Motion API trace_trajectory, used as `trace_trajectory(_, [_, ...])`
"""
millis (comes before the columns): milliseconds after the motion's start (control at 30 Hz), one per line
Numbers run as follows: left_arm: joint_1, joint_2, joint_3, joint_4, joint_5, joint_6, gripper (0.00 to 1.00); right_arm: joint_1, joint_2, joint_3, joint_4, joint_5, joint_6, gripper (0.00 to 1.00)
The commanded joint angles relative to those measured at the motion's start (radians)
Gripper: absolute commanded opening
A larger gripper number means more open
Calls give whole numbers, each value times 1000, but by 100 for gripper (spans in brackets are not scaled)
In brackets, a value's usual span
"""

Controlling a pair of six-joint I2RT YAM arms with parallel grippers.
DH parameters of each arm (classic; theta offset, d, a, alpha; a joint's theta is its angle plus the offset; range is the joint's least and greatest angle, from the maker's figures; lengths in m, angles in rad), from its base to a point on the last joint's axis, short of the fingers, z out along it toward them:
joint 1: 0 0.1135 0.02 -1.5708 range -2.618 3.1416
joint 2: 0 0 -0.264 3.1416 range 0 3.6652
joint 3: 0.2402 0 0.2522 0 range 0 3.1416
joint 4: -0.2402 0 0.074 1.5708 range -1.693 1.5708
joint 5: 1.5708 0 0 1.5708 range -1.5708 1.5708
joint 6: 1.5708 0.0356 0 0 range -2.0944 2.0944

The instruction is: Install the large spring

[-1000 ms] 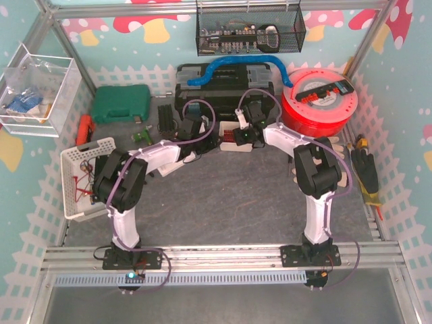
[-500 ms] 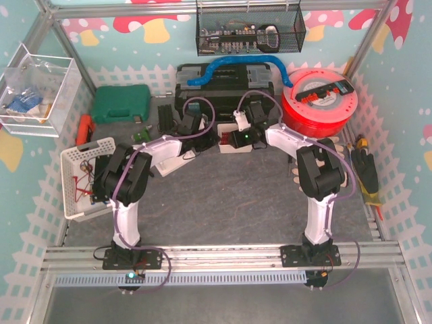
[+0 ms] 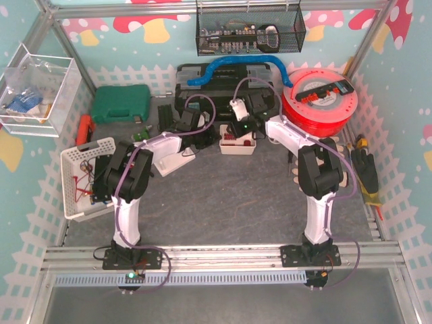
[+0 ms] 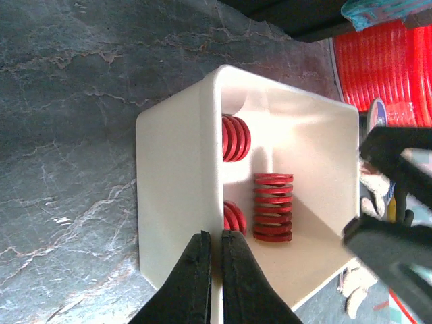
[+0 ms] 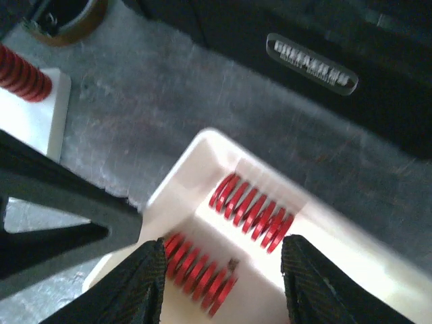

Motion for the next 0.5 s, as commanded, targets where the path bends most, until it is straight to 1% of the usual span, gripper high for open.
trace_trajectory(0, [-3,33,11,-40,52,42,9,-9,61,48,-8,43,-113,51])
trace_trajectory(133, [1,41,27,-48,58,54,9,-23,60,7,82,36,-255,51])
trace_trajectory(200, [7,48,32,-50,68,44,10,-24,41,-43,144,-43,-360,51])
trace_trajectory(267, [10,45,33,-49,77,34,14,-25,36,-70,202,-36,-417,51])
trace_trajectory(333, [11,32,30,-48,84,32,19,-25,58,-53,202,-21,-468,49])
trace_trajectory(400, [13,12,26,-47,84,20,22,-25,75,-46,187,-51,-548,49])
trace_trajectory(467, [18,-19,20,-47,78,2,24,-25,81,-58,209,-51,-603,49])
